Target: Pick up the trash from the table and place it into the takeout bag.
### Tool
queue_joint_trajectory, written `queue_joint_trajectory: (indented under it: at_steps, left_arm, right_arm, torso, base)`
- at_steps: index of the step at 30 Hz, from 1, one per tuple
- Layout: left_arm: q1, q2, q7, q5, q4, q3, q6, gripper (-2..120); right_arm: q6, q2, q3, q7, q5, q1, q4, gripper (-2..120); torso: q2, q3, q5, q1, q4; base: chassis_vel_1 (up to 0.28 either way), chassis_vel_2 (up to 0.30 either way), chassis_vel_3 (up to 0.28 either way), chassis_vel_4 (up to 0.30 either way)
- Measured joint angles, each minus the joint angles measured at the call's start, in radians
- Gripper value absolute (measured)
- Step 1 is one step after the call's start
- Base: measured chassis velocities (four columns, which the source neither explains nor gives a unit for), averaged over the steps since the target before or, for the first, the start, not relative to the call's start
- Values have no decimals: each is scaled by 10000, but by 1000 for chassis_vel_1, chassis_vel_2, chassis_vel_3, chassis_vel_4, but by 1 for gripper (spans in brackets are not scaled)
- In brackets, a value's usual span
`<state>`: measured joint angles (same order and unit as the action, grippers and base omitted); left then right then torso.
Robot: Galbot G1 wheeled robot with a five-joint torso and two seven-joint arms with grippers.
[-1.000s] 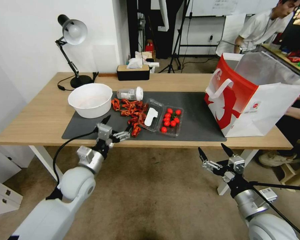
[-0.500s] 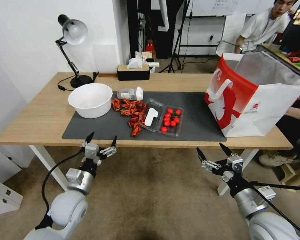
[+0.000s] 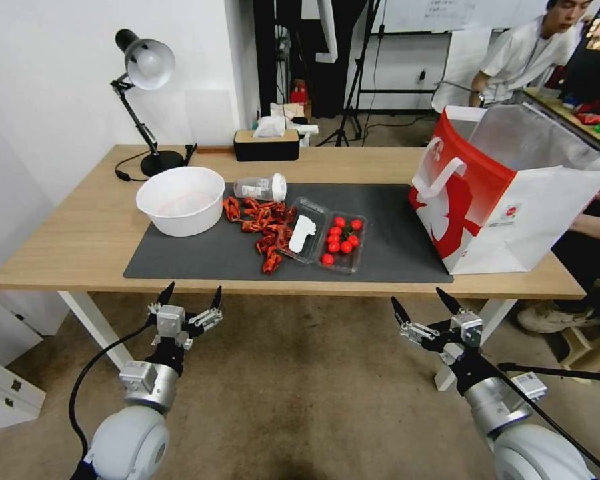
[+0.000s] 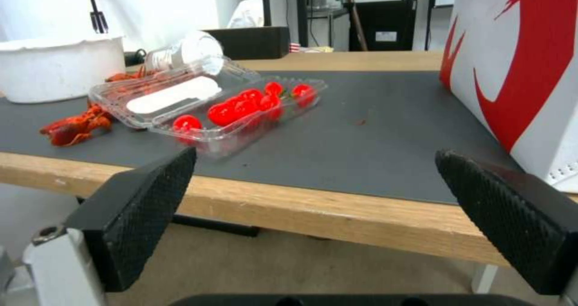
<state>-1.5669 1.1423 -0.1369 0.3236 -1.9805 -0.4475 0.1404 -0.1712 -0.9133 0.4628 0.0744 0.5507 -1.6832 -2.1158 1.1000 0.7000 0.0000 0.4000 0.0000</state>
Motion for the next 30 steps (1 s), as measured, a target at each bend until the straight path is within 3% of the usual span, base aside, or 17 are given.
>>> queue_joint_trajectory:
  at_steps: [20, 30]
  left_arm:
    - [-139, 141, 47, -37, 147, -68, 169, 100]
    - [658, -366, 37, 408, -46, 87, 10, 100]
  right_arm:
    - [-25, -37, -94, 10, -15, 68, 47, 100]
    - [-30, -96, -120, 22, -34, 89, 50, 100]
  torso:
    - [0, 0, 0, 0, 0]
    - [1, 0, -1, 0, 3]
  base:
    - [0, 0, 0, 0]
    - [0, 0, 0, 0]
